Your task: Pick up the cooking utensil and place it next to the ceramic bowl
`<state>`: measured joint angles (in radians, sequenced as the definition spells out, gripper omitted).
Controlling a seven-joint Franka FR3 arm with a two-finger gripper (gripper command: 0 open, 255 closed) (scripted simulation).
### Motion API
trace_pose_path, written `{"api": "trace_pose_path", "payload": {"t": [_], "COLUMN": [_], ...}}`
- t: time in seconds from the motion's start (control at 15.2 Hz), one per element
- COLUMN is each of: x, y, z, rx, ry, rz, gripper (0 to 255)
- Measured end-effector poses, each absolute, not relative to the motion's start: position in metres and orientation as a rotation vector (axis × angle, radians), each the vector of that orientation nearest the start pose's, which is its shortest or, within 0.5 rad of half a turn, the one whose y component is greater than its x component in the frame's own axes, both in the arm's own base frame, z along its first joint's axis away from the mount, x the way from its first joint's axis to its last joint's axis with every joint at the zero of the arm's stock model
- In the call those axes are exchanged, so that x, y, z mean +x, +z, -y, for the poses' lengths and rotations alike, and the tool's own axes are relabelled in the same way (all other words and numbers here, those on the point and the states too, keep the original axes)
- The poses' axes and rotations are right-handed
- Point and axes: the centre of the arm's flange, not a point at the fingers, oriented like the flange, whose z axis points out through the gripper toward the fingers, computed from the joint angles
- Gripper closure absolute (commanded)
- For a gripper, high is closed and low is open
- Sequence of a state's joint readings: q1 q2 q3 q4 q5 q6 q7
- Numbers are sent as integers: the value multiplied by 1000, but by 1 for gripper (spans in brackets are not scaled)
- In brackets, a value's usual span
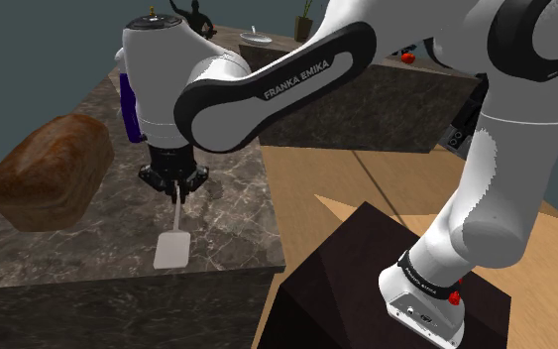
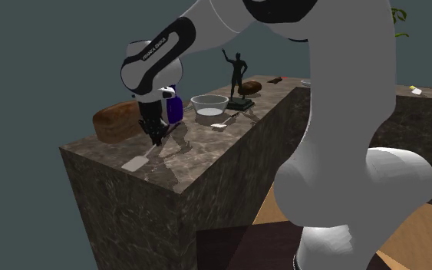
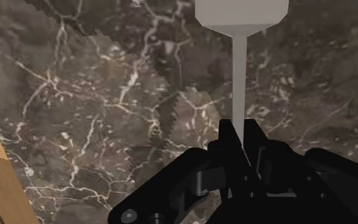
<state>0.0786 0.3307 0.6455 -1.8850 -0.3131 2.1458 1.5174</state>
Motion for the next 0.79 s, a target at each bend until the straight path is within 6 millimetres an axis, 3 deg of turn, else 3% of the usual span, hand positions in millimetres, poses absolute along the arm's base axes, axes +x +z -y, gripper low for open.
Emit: {"api": "trace_pose_path", "payload": {"t": [0.79], "x": [487], "y": [427], "z": [-380], "rx": [-2995], "ry": [-100], "rz": [-1008], "gripper": [255]}}
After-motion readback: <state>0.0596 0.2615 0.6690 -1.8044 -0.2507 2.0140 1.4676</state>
